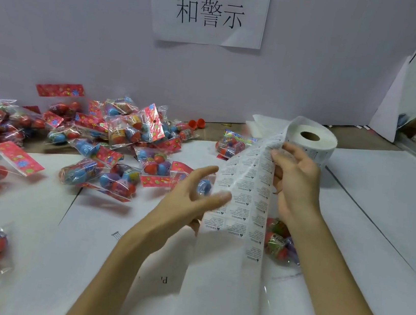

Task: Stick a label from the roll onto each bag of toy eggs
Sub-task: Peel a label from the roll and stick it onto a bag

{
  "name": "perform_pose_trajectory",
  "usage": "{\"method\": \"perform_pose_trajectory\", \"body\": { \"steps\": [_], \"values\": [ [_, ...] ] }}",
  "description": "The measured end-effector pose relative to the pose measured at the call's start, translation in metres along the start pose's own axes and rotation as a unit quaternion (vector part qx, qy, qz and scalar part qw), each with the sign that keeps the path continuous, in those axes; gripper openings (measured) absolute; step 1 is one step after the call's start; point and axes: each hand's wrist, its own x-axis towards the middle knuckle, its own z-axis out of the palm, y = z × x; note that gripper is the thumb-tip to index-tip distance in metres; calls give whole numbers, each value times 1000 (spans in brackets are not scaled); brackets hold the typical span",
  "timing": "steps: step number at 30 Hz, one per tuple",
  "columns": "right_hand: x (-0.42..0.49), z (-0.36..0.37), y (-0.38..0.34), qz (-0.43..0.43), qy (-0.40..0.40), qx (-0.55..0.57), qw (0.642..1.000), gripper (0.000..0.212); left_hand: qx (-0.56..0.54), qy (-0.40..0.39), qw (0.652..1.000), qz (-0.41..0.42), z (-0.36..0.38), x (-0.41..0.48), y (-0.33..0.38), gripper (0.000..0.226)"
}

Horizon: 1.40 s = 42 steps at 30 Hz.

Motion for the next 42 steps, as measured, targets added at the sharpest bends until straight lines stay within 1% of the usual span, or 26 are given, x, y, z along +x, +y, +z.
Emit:
{"method": "perform_pose_trajectory", "body": {
  "steps": [2,4,6,8,9,10,11,13,14,16,18,19,20,22,24,28,34,42],
  "values": [
    [0,-1,1,-11,22,-21,999,25,-11,-80,997,2,2,-3,2,101],
    [1,-1,3,-15,45,-37,998,25,-16,-116,993,6,2,-4,1,101],
    [-1,-1,3,-29,73,-44,996,31,-24,-96,995,0,3,-2,-1,104],
    [-4,-1,3,-99,104,-112,983,43,-32,-52,998,3,2,1,-4,103],
    [-7,0,1,-146,104,-157,971,44,-42,-25,999,5,1,2,-5,101],
    [-10,0,-2,-190,86,-190,959,39,-51,6,999,6,0,3,-5,98],
    [-12,2,-5,-223,46,-206,952,31,-59,42,997,7,-1,4,-5,95],
    [-20,6,-8,-250,-77,-212,942,17,-78,102,992,12,-3,5,-9,91],
    [-24,9,-8,-259,-138,-225,929,14,-87,124,988,18,-4,6,-10,88],
    [-32,14,-5,-281,-225,-293,886,13,-96,159,982,37,-5,6,-12,78],
    [-35,17,1,-294,-262,-371,841,18,-111,183,976,50,-6,5,-12,70],
    [-36,18,4,-294,-269,-399,826,22,-126,189,973,50,-7,5,-12,68],
    [-36,20,5,-291,-269,-416,819,25,-140,190,971,51,-8,5,-11,68],
    [-36,20,6,-288,-261,-425,818,28,-153,180,970,62,-8,4,-9,69],
    [-35,20,5,-287,-259,-421,821,28,-134,174,972,80,-6,3,-9,70],
    [-35,19,4,-272,-259,-406,833,23,-81,170,976,108,-4,2,-9,70],
    [-35,20,5,-282,-244,-397,839,18,-43,137,981,129,-1,2,-8,76],
    [-36,19,6,-277,-237,-384,848,11,-31,134,979,148,-2,5,-13,79]
  ]
}}
